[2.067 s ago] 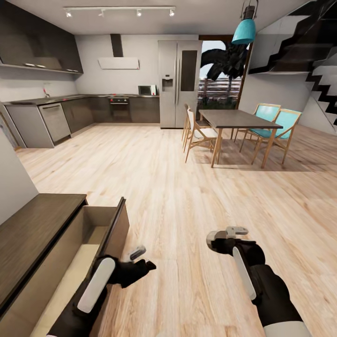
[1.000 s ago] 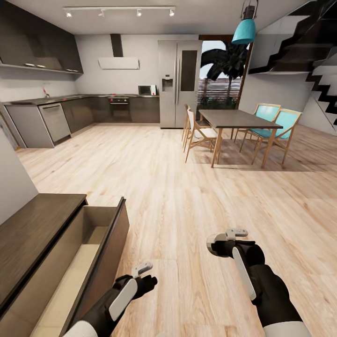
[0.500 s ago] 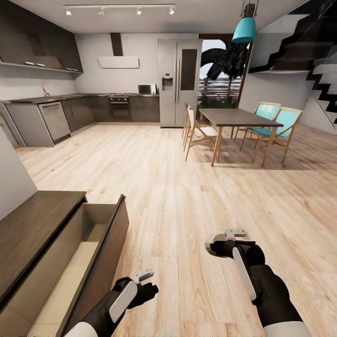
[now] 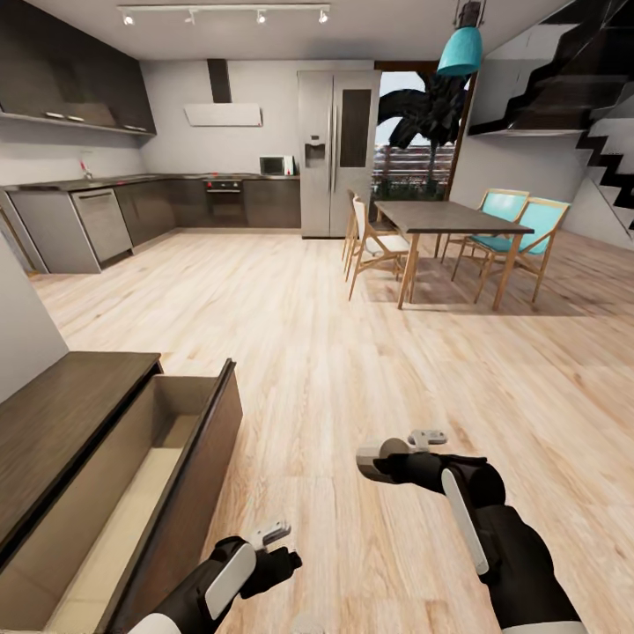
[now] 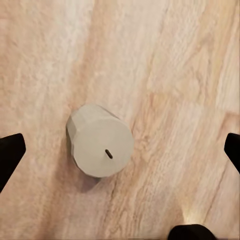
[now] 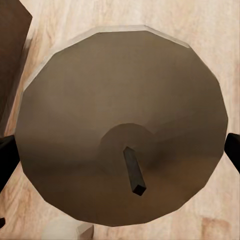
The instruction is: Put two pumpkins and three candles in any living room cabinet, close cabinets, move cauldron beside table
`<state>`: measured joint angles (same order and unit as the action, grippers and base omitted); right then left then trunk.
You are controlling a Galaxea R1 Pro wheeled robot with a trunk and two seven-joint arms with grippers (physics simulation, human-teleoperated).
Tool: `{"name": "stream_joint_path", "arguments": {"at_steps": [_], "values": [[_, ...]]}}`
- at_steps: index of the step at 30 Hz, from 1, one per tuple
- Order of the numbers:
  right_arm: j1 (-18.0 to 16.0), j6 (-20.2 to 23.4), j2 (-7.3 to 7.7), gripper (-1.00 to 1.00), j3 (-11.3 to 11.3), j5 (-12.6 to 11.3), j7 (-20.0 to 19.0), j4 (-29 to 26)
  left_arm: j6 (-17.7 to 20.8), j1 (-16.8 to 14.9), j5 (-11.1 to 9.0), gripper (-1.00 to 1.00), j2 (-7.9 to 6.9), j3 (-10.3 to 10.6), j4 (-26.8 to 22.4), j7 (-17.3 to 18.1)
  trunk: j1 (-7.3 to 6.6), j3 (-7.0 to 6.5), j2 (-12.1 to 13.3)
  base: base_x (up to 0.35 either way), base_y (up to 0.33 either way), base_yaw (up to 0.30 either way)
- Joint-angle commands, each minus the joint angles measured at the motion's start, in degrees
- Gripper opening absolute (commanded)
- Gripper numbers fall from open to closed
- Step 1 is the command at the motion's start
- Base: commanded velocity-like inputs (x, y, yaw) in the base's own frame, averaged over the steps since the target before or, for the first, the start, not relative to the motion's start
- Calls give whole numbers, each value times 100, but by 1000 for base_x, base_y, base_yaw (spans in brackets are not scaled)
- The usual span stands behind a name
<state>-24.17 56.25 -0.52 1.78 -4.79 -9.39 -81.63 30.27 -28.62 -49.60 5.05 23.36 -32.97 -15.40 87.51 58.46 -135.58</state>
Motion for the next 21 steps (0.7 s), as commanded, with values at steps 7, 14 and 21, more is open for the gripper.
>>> {"name": "stream_joint_path", "arguments": {"at_steps": [7, 14, 21], "values": [[0, 28, -9, -100, -2, -57, -10, 12, -19, -3, -33, 100, -13, 28, 69, 53, 153, 131, -285, 0, 0, -7], [0, 35, -16, -100, -2, -62, -10, 54, -47, -3, -33, 100, -13, 28, 71, 59, 307, 257, -565, 0, 0, -10], [0, 32, -18, -100, -2, -66, -10, 59, -47, -3, -33, 100, -13, 37, 71, 60, 422, 391, -769, 0, 0, 0]]}}
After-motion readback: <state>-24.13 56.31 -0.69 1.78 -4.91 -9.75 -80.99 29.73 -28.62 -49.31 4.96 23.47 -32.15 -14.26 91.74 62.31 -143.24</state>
